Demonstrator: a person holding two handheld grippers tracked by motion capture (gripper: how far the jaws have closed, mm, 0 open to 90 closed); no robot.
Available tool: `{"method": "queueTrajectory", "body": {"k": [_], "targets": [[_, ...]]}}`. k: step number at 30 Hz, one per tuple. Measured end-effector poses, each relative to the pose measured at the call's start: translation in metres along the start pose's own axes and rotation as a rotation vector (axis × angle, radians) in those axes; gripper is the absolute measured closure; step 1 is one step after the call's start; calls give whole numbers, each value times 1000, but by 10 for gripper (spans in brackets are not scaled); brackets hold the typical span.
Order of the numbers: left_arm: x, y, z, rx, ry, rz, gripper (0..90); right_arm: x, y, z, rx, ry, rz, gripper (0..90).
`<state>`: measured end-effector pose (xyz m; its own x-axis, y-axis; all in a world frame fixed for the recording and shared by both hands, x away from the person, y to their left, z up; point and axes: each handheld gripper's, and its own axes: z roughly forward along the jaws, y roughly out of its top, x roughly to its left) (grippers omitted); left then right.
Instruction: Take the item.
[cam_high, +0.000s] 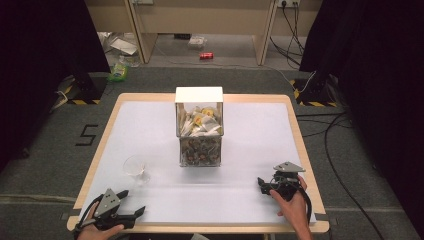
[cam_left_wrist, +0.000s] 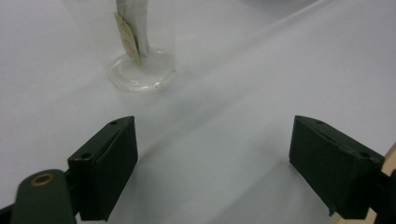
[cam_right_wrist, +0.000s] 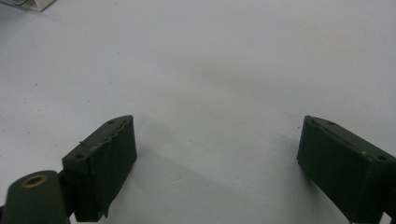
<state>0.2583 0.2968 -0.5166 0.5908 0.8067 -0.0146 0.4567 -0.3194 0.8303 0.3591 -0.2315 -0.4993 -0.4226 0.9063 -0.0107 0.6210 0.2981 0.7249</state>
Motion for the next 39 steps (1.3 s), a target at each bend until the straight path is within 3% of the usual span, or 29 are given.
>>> {"method": "queueTrajectory", "body": {"k": [11, 14, 26, 39], "targets": [[-5, -6, -3, -10, 11, -4, 148, 0, 0, 0, 0, 1, 0, 124], [-6, -9, -4, -30, 17, -23, 148, 0, 0, 0, 0, 0, 0, 124], [-8, -21, -5, -104, 34, -34, 147, 0, 0, 0, 0, 1, -1, 124], [-7, -23, -5, -124, 27, -35, 144, 0, 0, 0, -1, -1, -1, 125]]}}
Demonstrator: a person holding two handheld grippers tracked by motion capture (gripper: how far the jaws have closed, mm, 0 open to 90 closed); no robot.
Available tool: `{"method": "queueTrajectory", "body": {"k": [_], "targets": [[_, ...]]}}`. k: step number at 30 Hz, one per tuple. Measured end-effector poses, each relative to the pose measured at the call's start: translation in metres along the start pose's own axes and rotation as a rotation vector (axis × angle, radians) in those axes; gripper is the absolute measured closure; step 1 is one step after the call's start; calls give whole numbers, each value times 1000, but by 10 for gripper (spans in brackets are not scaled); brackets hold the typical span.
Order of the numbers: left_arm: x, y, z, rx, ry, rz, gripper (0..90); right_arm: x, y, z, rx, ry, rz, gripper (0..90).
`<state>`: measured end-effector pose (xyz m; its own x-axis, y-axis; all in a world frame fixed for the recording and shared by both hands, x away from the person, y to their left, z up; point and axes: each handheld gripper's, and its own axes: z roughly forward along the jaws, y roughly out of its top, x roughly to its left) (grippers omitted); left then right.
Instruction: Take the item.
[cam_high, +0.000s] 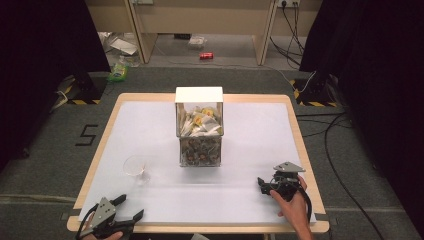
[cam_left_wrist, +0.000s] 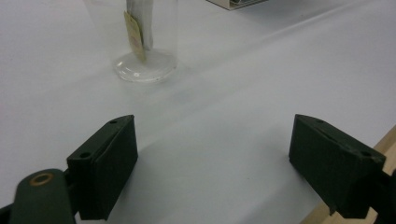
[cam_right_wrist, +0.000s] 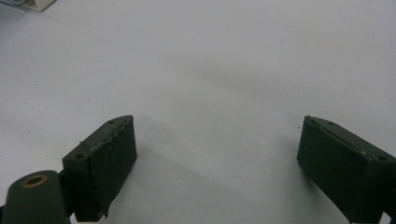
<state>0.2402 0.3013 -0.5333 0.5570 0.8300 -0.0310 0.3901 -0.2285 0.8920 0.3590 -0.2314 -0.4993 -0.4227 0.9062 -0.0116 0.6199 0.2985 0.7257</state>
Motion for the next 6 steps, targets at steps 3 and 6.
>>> {"method": "queueTrajectory", "body": {"k": [3, 6], "targets": [[0, 0, 0, -1, -1, 0, 144, 0, 0, 0, -2, 0, 0, 125], [0, 0, 0, -1, -1, -1, 144, 0, 0, 0, 1, 0, -1, 124]]}}
